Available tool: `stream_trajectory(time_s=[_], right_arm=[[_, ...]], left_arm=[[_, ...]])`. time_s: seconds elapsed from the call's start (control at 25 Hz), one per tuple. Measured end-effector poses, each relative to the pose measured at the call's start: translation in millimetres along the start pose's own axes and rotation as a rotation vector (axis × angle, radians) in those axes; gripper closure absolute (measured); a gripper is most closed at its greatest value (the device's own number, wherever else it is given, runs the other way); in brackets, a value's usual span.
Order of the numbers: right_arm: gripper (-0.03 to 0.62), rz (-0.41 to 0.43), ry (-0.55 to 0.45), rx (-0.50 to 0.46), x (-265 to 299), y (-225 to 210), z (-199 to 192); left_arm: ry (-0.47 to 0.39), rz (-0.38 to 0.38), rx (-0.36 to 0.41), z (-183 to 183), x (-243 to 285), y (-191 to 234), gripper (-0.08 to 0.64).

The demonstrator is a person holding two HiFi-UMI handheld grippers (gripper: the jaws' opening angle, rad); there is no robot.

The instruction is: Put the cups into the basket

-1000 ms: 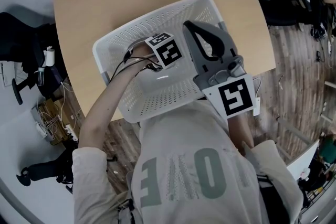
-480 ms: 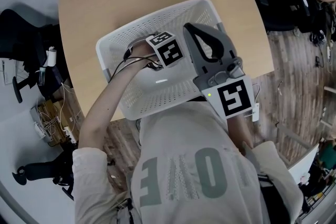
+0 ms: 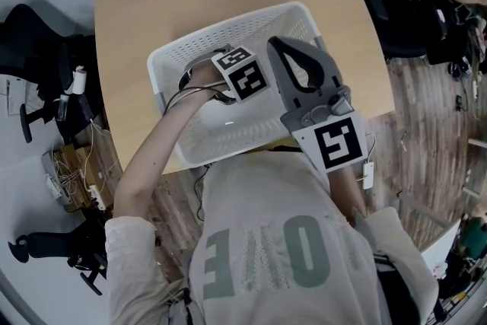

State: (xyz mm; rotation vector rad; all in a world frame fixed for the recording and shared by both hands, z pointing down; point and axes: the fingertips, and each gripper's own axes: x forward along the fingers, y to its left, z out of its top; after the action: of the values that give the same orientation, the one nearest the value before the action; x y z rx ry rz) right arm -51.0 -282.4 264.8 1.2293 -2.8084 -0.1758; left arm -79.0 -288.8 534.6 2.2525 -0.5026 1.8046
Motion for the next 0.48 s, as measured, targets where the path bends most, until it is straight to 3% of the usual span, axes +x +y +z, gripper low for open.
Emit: stream_trajectory(time_s=[0.48], right_arm=[[0.595, 0.012, -0.031, -0.012, -8.3, 6.1, 12.4]], left_arm=[[-0.236, 0.147, -0.104, 27.7, -81.7, 17.3, 0.443]])
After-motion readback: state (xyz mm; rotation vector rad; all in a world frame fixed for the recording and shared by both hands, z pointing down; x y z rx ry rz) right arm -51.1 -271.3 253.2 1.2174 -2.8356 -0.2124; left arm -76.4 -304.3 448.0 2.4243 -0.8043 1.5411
